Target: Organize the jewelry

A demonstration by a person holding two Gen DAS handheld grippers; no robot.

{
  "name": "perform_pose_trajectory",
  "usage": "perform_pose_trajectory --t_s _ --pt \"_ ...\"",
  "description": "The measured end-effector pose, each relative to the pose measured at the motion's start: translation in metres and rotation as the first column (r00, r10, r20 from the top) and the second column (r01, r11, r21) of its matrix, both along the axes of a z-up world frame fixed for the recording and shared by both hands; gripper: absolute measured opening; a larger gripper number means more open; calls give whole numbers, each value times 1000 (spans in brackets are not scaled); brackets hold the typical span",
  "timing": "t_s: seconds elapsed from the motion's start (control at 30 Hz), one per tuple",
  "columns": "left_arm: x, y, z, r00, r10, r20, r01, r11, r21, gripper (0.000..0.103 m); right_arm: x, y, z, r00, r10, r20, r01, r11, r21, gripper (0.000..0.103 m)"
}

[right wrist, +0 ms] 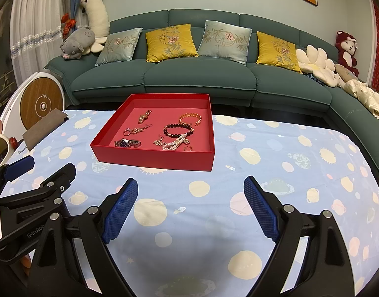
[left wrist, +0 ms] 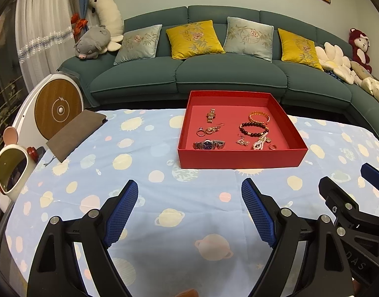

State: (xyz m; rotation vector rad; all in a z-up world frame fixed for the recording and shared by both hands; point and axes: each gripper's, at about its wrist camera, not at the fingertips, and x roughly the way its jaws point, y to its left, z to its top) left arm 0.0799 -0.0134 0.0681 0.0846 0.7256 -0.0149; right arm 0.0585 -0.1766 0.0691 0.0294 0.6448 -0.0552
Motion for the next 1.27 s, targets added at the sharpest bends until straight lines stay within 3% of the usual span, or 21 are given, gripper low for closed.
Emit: perform_pose_trajectory --t_s 0.2,1.27 --pt "2 2 -2 1000 8 -15 -8 1000 -24 83 0 0 0 1000 0 0 0 1000 1 85" --pt "3 -2 -7 999 32 -6 -31 999 26 82 -3 6 -6 1000 2 -3 -2 1000 -26 85"
